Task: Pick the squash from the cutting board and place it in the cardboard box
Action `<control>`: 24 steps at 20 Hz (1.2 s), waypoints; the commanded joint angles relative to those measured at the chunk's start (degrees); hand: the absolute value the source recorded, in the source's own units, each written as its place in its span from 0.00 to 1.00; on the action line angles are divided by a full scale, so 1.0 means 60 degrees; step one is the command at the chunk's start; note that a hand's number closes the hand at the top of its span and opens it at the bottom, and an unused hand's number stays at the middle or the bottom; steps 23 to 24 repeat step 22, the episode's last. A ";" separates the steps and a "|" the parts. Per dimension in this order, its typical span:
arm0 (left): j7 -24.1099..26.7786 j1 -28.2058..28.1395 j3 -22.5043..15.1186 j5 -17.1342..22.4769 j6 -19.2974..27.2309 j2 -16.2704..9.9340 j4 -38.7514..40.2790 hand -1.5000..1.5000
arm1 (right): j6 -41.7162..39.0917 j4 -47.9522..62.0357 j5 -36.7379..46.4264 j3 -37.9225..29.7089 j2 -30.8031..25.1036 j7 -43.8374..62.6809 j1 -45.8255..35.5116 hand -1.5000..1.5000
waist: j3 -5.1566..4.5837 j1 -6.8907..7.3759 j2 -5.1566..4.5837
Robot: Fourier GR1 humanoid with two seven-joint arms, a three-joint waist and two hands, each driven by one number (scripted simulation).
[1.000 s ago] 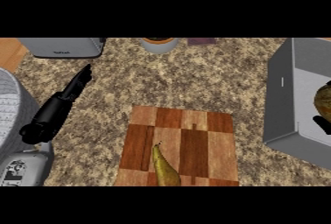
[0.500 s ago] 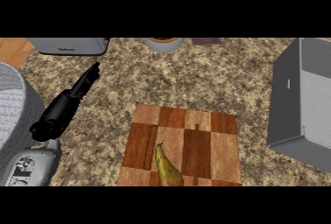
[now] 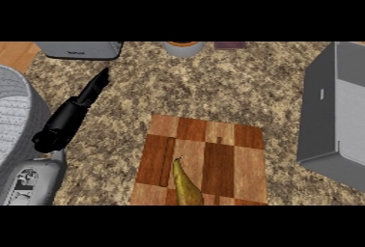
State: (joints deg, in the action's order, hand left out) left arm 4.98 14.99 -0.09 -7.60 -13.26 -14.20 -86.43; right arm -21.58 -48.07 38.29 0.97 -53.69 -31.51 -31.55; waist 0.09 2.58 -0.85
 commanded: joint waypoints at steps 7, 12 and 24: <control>0.0230 -0.0102 0.0264 0.0007 -0.0020 -0.0104 0.0161 0.50 | -0.0799 0.2434 -0.0702 -0.0322 0.0367 -0.3459 -0.1337 0.00 | 0.0010 -0.0073 0.0006; -0.0228 -0.0165 0.0100 -0.0015 0.0057 0.0035 -0.0249 0.50 | -0.2466 0.3526 -0.3774 -0.2448 0.1379 -0.2581 -0.1622 0.00 | 0.0040 -0.0195 0.0104; -0.0032 -0.0432 -0.0158 -0.0152 0.0041 0.0204 -0.0442 0.50 | -0.3819 0.5955 -0.5920 -0.4499 -0.0149 0.0275 -0.2878 0.00 | 0.0038 0.0053 -0.0059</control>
